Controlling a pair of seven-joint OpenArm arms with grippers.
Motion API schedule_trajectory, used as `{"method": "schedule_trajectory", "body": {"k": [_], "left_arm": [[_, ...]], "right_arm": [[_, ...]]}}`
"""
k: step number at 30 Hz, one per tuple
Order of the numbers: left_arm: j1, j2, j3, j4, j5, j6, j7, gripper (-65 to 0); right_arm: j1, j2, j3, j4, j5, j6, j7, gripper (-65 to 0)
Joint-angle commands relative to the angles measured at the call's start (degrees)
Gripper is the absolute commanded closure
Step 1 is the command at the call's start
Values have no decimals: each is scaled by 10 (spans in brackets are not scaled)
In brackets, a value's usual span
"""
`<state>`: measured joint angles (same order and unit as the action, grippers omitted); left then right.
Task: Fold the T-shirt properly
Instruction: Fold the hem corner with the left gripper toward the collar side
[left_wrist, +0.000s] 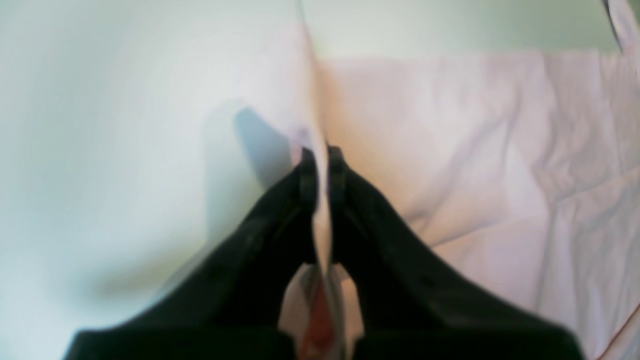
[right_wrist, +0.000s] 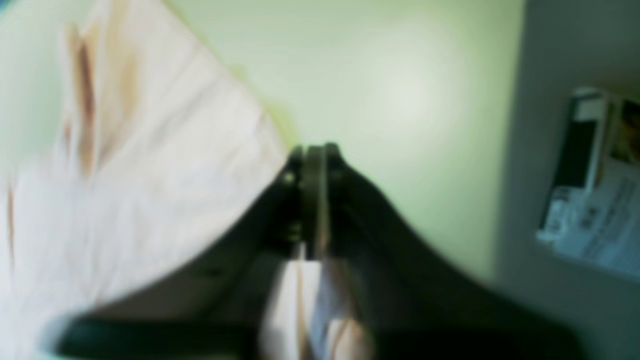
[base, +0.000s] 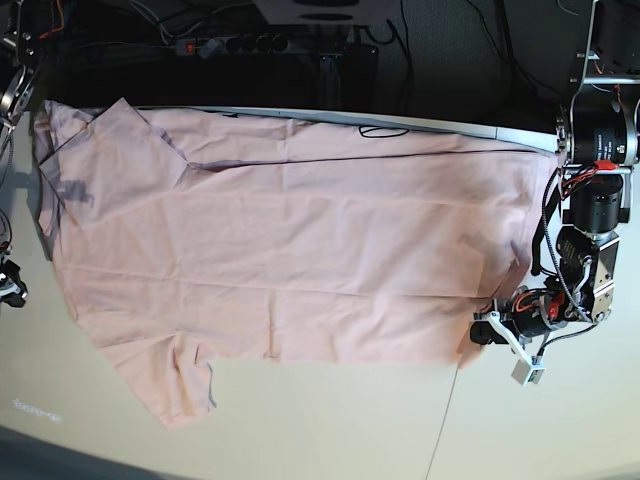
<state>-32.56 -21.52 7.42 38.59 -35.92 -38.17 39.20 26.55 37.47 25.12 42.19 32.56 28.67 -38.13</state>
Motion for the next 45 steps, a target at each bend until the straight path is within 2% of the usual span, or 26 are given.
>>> {"method": "schedule_trajectory", "body": {"k": [1, 3, 5, 9, 12, 20, 29, 34, 38, 40, 41, 44, 45], "left_arm": [[-19, -5, 10, 15, -9, -18, -9, 0], [-19, -6, 26, 19, -9, -18, -9, 0], [-19, -6, 30, 19, -9, -18, -8, 0], [-19, -12, 30, 19, -10, -18, -8, 0], [-19, -15, 30, 19, -12, -18, -8, 0], [-19, -17, 30, 19, -15, -18, -7, 0], [-19, -26, 30, 19, -15, -18, -8, 0], [-19, -27, 30, 19, -13, -18, -8, 0], [-19, -30, 30, 19, -13, -18, -8, 0], [-19, -33, 30, 19, -13, -18, -10, 0], [-19, -35, 30, 19, -13, -18, -13, 0], [-19, -39, 30, 19, -12, -18, -23, 0], [-19, -41, 30, 19, -11, -18, -27, 0]], "right_arm": [[37, 17, 3, -19, -4, 0, 25, -151], [76, 17, 3, -78, -29, 0, 51, -290], [104, 17, 3, -135, -57, 0, 83, -344], [139, 14, 3, -233, -75, 0, 106, -345], [139, -1, 3, -262, -94, 0, 108, -345], [136, -55, -5, -265, -148, 1, 141, -345], [138, -117, -77, -265, -156, 1, 153, -345], [143, -136, -95, -264, -157, 13, 152, -345], [144, -135, -95, -264, -160, 13, 152, -342], [144, -132, -95, -264, -182, 13, 153, -285], [144, -131, -95, -261, -198, 13, 153, -230], [142, -126, -95, -249, -241, 13, 157, -8], [142, -124, -95, -243, -256, 13, 157, 0]]}}
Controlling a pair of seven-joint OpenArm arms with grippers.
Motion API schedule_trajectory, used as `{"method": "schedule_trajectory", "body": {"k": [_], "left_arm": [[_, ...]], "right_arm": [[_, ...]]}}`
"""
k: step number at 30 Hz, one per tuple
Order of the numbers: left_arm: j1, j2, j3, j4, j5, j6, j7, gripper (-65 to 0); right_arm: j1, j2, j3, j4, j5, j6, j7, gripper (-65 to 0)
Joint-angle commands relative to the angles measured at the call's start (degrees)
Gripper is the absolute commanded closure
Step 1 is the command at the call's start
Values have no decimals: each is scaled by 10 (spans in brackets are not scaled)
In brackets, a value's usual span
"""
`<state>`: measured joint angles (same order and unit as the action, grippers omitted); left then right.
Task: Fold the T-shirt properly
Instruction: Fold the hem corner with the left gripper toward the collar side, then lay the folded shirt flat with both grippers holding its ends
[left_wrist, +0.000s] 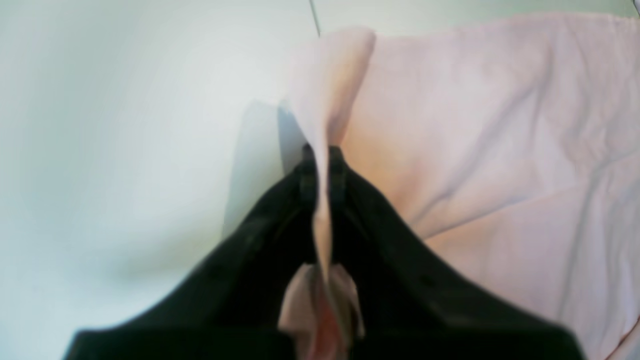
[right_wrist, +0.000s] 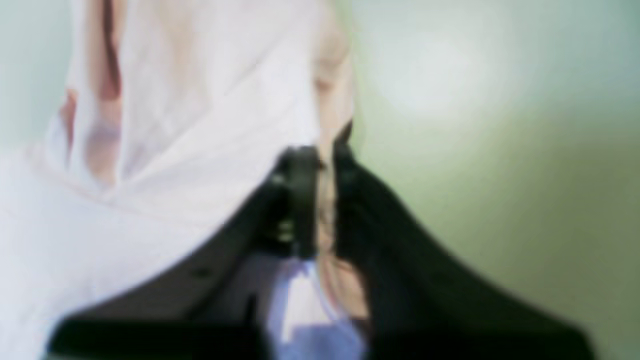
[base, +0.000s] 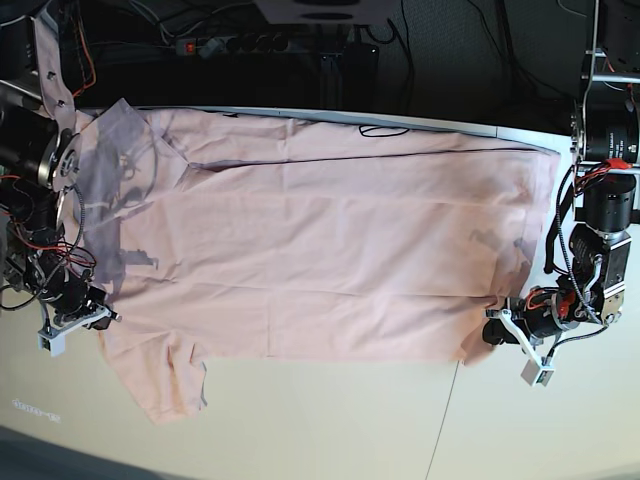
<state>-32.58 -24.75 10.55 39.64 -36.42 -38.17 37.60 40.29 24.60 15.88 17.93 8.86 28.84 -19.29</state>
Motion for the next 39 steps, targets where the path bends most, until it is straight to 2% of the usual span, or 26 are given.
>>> {"method": "schedule_trajectory", "body": {"k": [1, 7, 10, 12, 16, 22, 25, 28, 32, 39], "left_arm": [[-19, -10, -1, 9, -5, -18, -16, 0], [-19, -15, -1, 9, 5, -18, -30, 0], [-19, -21, -1, 9, -3, -18, -31, 0], [-19, -28, -1, 9, -14, -18, -28, 0], [-19, -50, -1, 9, -58, -18, -6, 0], [-18, -84, -1, 9, -164, -18, 85, 0], [-18, -86, -1, 14, -234, -18, 160, 0], [-10, -87, -1, 27, -304, -18, 230, 0], [24, -102, -1, 70, -306, -18, 234, 0], [106, -142, -2, 208, -306, -18, 240, 0]], "right_arm": [[4, 6, -3, 7, -34, 11, -32, 0], [4, 13, -3, 48, -54, 12, -32, 0], [1, 15, -3, 69, -53, 32, -32, 0], [-2, 18, -3, 80, -30, 51, -38, 0], [-30, 33, -3, 129, 49, 61, -67, 0], [-123, 61, -3, 276, 142, 61, -106, 0], [-165, 72, -3, 342, 191, 61, -139, 0], [-205, 85, -3, 388, 221, 61, -145, 0], [-249, 102, -2, 432, 249, 61, -157, 0], [-304, 110, -1, 485, 261, 61, -173, 0]]}}
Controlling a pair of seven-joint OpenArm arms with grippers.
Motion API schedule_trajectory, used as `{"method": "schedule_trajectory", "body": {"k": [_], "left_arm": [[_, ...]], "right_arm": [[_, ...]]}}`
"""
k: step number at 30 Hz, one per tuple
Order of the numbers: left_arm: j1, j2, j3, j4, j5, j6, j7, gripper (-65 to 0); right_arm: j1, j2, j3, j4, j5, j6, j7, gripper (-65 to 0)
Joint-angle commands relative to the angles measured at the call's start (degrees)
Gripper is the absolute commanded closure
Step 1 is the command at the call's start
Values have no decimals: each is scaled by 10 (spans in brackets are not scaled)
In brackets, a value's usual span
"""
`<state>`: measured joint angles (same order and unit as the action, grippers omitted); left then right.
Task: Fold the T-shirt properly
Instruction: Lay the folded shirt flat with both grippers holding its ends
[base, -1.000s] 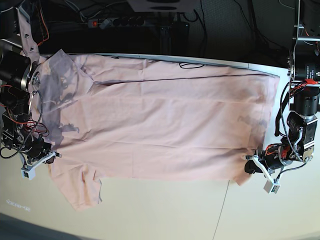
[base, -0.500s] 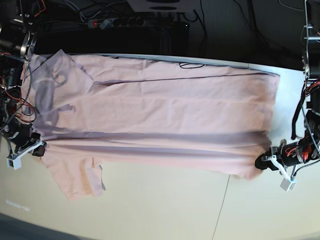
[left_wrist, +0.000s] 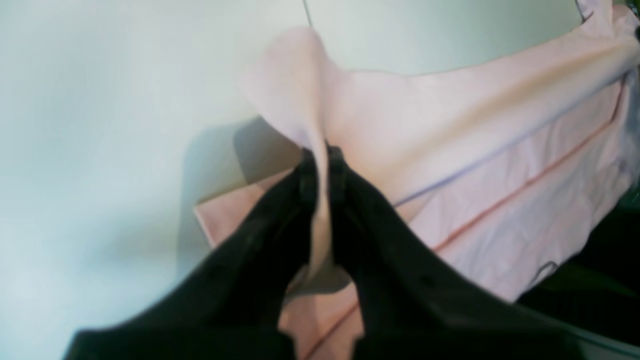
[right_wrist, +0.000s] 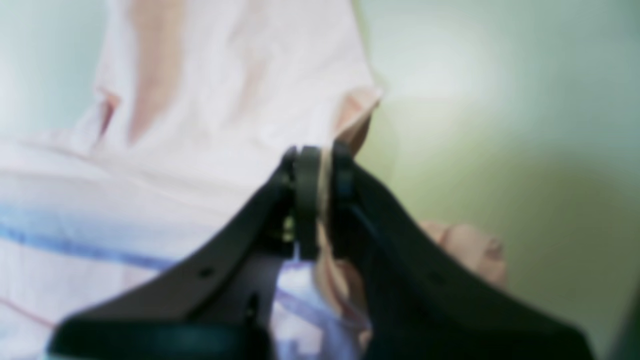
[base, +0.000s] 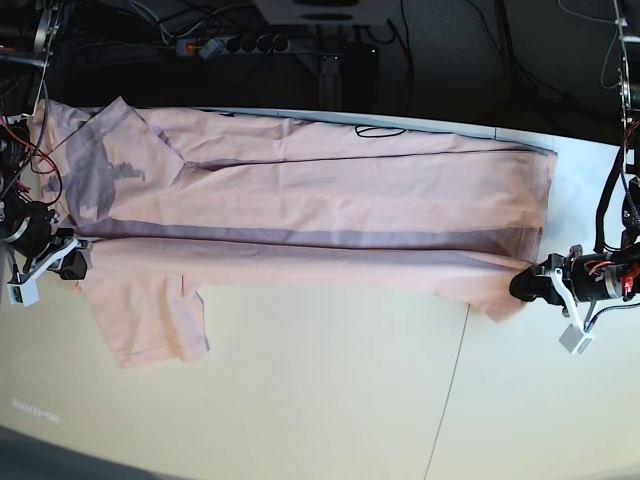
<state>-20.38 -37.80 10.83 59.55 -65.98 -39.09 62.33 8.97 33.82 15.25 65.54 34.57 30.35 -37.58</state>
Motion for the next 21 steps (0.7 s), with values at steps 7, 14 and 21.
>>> {"method": "schedule_trajectory", "body": {"k": [7, 14, 21], "left_arm": [[35, -25, -5, 73, -11, -9, 1, 0], [61, -25, -5, 77, -29, -9, 12, 0], [89, -24, -5, 78, -34, -9, 13, 0]], "right_arm": [[-38, 17, 7, 29, 4, 46, 2, 0], [-71, 17, 27, 35, 4, 46, 0, 0], [-97, 17, 53, 35, 4, 46, 0, 0]]}}
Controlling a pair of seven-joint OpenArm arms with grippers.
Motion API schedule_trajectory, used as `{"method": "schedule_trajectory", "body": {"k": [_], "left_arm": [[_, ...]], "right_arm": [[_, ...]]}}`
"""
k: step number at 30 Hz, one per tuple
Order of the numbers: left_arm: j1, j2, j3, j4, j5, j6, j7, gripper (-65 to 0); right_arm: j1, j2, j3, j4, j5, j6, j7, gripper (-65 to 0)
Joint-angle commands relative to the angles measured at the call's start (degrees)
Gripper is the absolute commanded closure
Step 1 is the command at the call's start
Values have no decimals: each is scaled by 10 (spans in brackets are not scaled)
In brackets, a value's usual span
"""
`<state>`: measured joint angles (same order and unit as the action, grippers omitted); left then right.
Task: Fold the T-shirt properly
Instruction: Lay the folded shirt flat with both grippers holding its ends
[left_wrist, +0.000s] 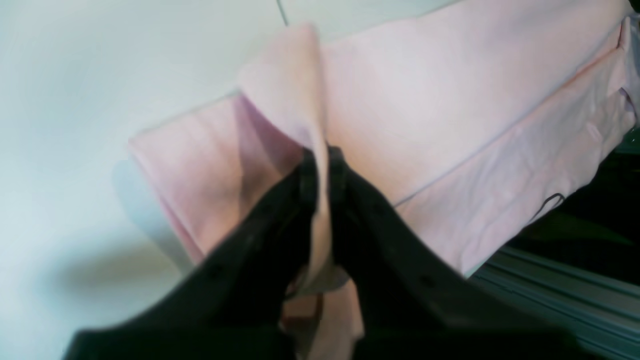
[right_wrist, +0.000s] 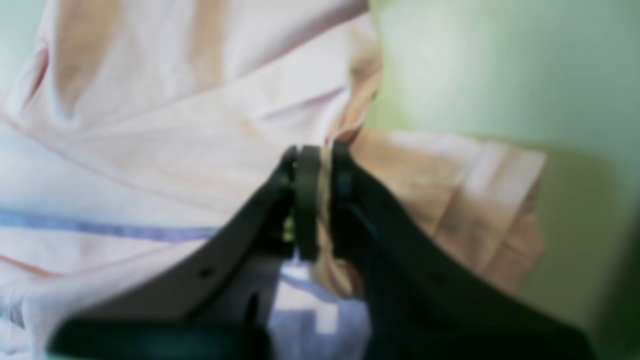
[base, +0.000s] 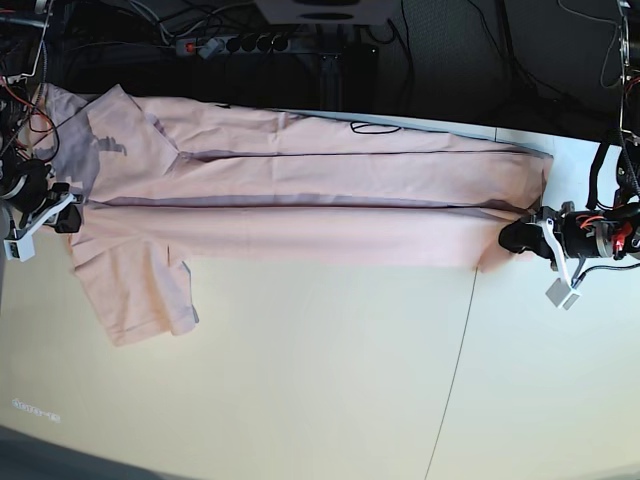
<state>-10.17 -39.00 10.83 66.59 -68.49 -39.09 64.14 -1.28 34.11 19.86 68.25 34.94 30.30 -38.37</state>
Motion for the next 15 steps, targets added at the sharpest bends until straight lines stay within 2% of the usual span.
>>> {"method": "schedule_trajectory", "body": {"k": [1, 5, 6, 8, 9, 10, 15], "left_arm": [[-12, -11, -5, 8, -9, -9, -5, 0], [-12, -8, -5, 8, -9, -9, -12, 0], [-12, -8, -5, 8, -9, -9, -13, 0], [-12, -8, -5, 8, -9, -9, -13, 0], [-12, -8, -5, 8, -9, -9, -13, 0], [-12, -8, -5, 8, -9, -9, -13, 0], [-12, -9, -5, 8, -8, -9, -13, 0]], "right_arm": [[2, 14, 7, 8, 0, 46, 8, 0], [-5, 13, 7, 7, 0, 44, 9, 0], [-5, 13, 7, 7, 0, 44, 10, -65], [-4, 13, 7, 7, 0, 44, 10, -287], [-4, 13, 7, 7, 0, 44, 10, -367], [-5, 13, 7, 7, 0, 44, 10, -405], [-1, 13, 32, 7, 19, 40, 12, -409]]}}
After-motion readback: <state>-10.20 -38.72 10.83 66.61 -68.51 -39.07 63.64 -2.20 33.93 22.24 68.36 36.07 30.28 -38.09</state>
